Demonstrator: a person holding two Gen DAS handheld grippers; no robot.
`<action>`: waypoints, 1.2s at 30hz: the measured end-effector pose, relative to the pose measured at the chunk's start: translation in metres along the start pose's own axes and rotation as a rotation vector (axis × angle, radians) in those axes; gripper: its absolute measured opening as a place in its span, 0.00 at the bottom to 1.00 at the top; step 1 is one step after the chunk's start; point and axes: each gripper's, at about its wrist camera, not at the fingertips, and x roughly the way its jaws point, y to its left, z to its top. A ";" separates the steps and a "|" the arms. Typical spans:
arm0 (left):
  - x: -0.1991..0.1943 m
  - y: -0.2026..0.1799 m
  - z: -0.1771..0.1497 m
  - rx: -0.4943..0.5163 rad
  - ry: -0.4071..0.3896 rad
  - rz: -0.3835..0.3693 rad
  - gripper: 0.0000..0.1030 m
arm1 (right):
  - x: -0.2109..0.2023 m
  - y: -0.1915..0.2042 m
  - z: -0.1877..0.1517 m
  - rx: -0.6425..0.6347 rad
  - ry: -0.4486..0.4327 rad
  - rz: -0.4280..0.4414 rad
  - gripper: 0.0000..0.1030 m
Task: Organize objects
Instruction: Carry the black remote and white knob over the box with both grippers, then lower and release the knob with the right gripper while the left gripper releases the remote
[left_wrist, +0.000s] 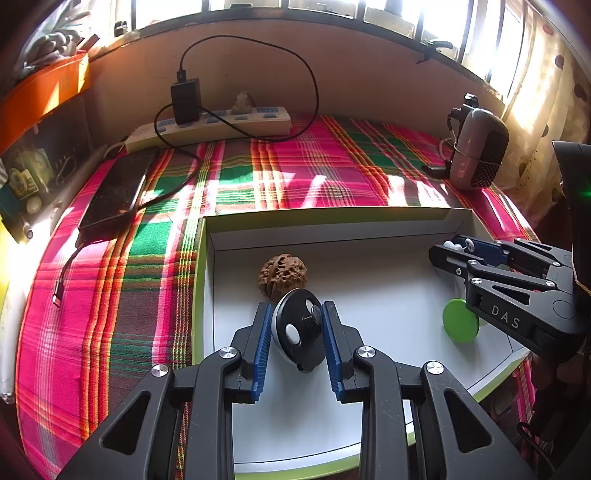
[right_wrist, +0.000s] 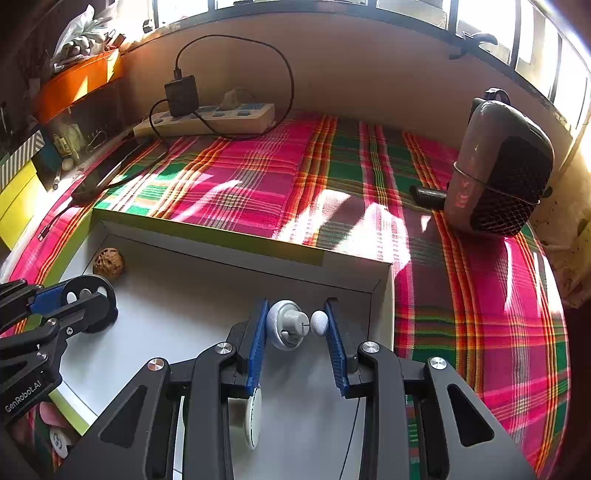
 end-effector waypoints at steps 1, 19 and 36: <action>0.000 0.001 0.000 -0.001 0.000 0.000 0.24 | 0.000 0.000 0.000 -0.002 0.001 -0.001 0.31; 0.001 0.000 0.001 0.006 0.004 0.003 0.26 | 0.000 0.003 0.000 -0.016 -0.001 -0.012 0.38; -0.016 -0.003 -0.002 0.001 -0.034 -0.011 0.29 | -0.019 0.004 -0.002 0.006 -0.038 -0.019 0.45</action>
